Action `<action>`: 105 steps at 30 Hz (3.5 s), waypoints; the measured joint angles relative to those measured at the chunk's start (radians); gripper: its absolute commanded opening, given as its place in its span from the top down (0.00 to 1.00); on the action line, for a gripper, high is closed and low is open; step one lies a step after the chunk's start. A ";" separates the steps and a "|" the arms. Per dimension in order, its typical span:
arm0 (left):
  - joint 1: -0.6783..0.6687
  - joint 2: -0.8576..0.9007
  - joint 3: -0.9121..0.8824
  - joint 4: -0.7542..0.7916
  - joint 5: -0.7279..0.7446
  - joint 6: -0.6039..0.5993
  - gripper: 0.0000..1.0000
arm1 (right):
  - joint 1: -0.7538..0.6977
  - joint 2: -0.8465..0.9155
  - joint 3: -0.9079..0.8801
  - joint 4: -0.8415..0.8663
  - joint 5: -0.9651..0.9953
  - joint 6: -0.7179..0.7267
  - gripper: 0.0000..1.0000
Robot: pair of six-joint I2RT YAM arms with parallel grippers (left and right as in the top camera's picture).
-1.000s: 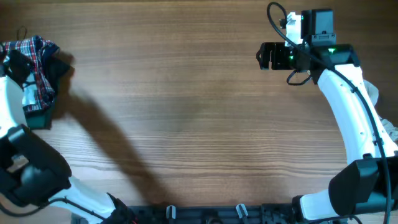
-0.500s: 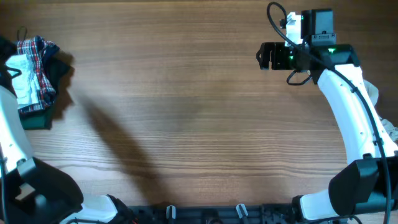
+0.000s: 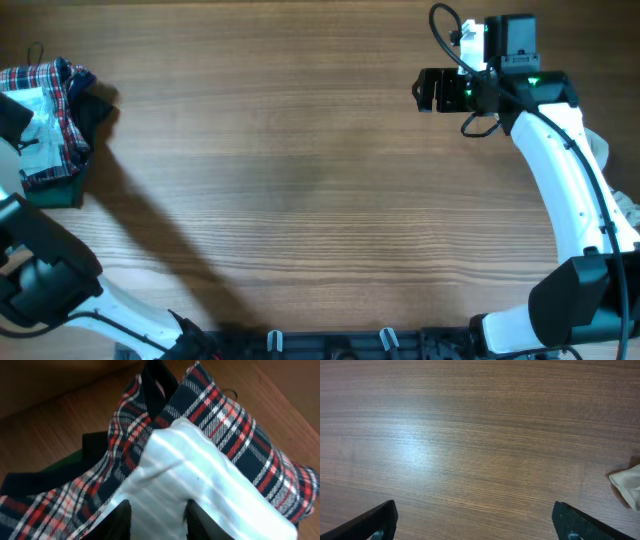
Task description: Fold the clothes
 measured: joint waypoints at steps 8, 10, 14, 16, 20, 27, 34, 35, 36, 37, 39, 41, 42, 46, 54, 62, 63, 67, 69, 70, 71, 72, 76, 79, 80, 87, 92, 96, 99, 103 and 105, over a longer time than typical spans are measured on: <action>-0.001 -0.074 -0.005 0.010 0.117 -0.072 0.73 | 0.000 0.000 0.000 0.000 0.000 0.000 0.00; -0.012 -0.167 -0.005 -0.030 0.119 -0.112 0.71 | 0.000 0.000 0.000 0.000 0.000 0.000 0.00; -0.153 -0.233 -0.004 -0.104 0.124 -0.136 0.67 | 0.000 0.000 0.000 0.000 0.000 0.000 0.00; -0.236 -0.232 -0.004 -0.111 0.122 -0.140 0.63 | 0.000 0.000 0.000 0.000 0.000 0.000 0.00; -0.492 -0.232 -0.004 -0.120 0.130 -0.146 0.50 | 0.000 0.000 0.000 0.000 0.000 0.000 0.01; -0.686 -0.231 -0.004 -0.122 0.135 -0.156 0.00 | 0.000 0.000 0.000 0.000 0.000 0.000 0.01; -0.687 -0.230 -0.004 -0.140 0.135 -0.156 0.00 | 0.000 0.000 0.000 0.000 0.000 0.000 0.01; -0.687 -0.230 -0.004 -0.140 0.135 -0.156 0.00 | 0.000 0.000 0.000 0.000 0.000 0.000 0.00; -0.687 -0.230 -0.004 -0.140 0.135 -0.156 0.00 | 0.000 0.000 0.000 0.000 0.000 0.000 0.01; -0.687 -0.230 -0.004 -0.140 0.135 -0.156 0.00 | 0.000 0.000 0.000 0.000 0.000 0.000 0.00; -0.687 -0.230 -0.004 -0.140 0.135 -0.156 0.00 | 0.000 0.000 0.000 0.000 0.000 0.000 0.00; -0.687 -0.230 -0.004 -0.140 0.135 -0.156 0.00 | 0.000 0.000 0.000 0.000 0.000 0.000 0.00; -0.687 -0.230 -0.004 -0.140 0.135 -0.156 0.00 | 0.000 0.000 0.000 0.000 0.000 0.000 0.01; -0.687 -0.230 -0.004 -0.140 0.135 -0.156 0.00 | 0.000 0.000 0.000 0.000 0.000 0.000 0.01; -0.687 -0.230 -0.004 -0.140 0.135 -0.156 0.00 | 0.000 0.000 0.000 0.000 0.000 0.000 0.00; -0.687 -0.230 -0.004 -0.140 0.135 -0.156 0.00 | 0.000 -0.038 0.000 0.000 0.000 0.000 0.00; -0.687 -0.230 -0.004 -0.141 0.135 -0.156 0.00 | 0.000 -0.071 -0.001 -0.001 0.000 0.000 0.01; -0.687 -0.230 -0.004 -0.143 0.135 -0.156 0.00 | 0.000 -0.311 -0.001 -0.001 0.004 0.000 0.00; -0.687 -0.230 -0.004 -0.143 0.135 -0.156 0.00 | 0.000 -0.482 0.000 0.000 0.007 0.000 0.00; -0.687 -0.230 -0.004 -0.143 0.135 -0.156 0.00 | 0.000 -0.554 -0.008 0.000 0.008 0.000 0.00; -0.687 -0.229 -0.004 -0.144 0.135 -0.156 0.00 | 0.000 -0.616 -0.022 0.004 0.008 0.000 0.01; -0.687 -0.229 -0.004 -0.142 0.135 -0.156 0.00 | 0.000 -0.701 -0.049 0.003 0.006 0.000 0.00; -0.687 -0.229 -0.004 -0.143 0.131 -0.156 0.00 | 0.000 -1.100 -0.254 -0.002 0.006 0.000 0.00; -0.687 -0.228 -0.005 -0.144 0.131 -0.156 0.00 | 0.000 -1.295 -0.439 0.006 0.002 0.000 0.00; -0.687 -0.228 -0.005 -0.140 0.131 -0.156 0.00 | 0.000 -1.327 -0.483 0.020 0.002 0.000 0.00; -0.687 -0.228 -0.005 -0.143 0.127 -0.156 0.00 | 0.000 -1.492 -0.938 0.431 -0.021 0.016 0.00; -0.687 -0.228 -0.005 -0.143 0.127 -0.156 0.00 | 0.000 -1.553 -1.147 0.694 -0.031 0.016 0.00; -0.687 -0.228 -0.005 -0.143 0.127 -0.156 0.00 | 0.000 -1.604 -1.263 0.827 -0.031 0.016 0.00; -0.687 -0.228 -0.005 -0.143 0.127 -0.156 0.00 | 0.000 -1.628 -1.318 0.869 -0.031 0.016 0.00; -0.687 -0.228 -0.005 -0.143 0.127 -0.156 0.00 | 0.000 -1.632 -1.328 0.879 -0.031 0.014 0.00; -0.687 -0.228 -0.005 -0.143 0.127 -0.156 0.00 | 0.000 -1.632 -1.340 0.912 -0.027 0.011 0.00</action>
